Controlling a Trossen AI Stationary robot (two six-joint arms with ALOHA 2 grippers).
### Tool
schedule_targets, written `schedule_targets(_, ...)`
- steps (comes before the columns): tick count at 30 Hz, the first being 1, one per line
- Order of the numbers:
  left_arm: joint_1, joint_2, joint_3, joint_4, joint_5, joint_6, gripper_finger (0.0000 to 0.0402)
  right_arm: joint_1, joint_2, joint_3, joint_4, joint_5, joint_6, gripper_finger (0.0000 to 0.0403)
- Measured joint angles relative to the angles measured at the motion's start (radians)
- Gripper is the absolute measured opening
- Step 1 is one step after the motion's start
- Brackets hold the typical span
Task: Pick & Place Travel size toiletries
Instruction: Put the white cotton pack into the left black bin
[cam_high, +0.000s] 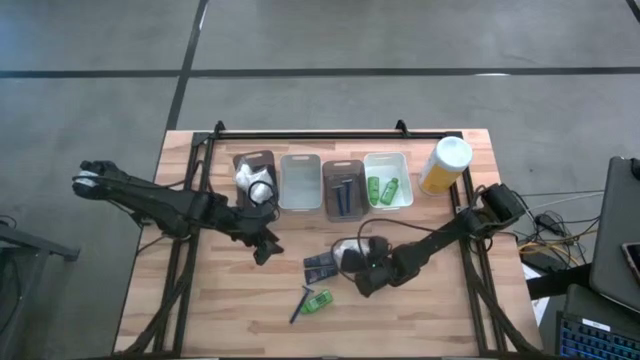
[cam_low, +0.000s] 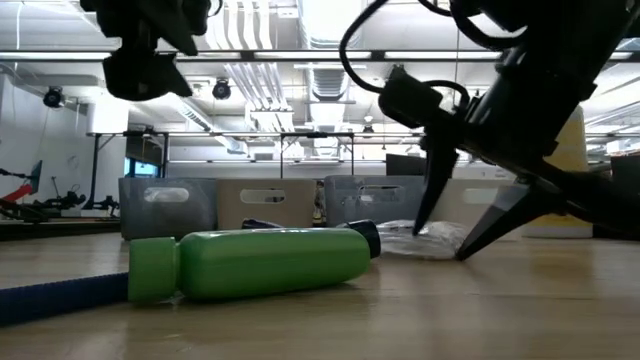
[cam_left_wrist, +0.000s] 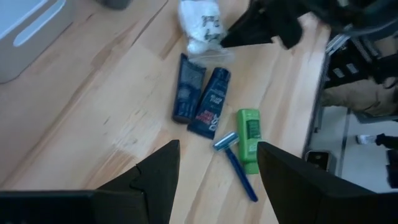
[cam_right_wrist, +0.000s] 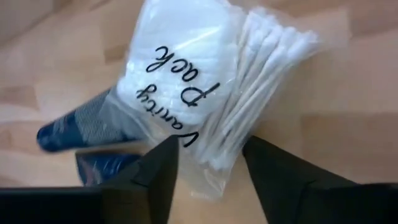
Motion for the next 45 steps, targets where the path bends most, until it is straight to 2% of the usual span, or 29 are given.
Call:
schedule_targets(10,0.0,0.0,0.026,0.007,0.0,0.0,0.0218,-0.001,0.002,-0.005,-0.095,0.073,-0.03,0.0046)
schedule_targets(13,0.0,0.0,0.027,0.007,0.0,0.001,0.0218,-0.002,-0.001,-0.005,-0.096,0.074,-0.057,0.002)
schedule_targets(21,0.0,0.0,0.027,0.007,-0.001,0.002,0.0218,-0.003,-0.049,0.037,-0.164,0.047,-0.192,0.0021)
schedule_targets(29,0.0,0.0,0.027,0.008,-0.009,0.008,0.0218,0.0,-0.083,0.185,-0.332,0.075,-0.345,0.0018)
schedule_targets(37,0.0,0.0,0.027,0.008,-0.008,0.004,0.0218,0.004,-0.085,0.312,-0.363,0.11,-0.497,0.0017)
schedule_targets(45,0.0,0.002,0.027,0.019,-0.003,0.003,0.0218,0.061,-0.097,0.508,-0.608,0.151,-0.568,0.0017)
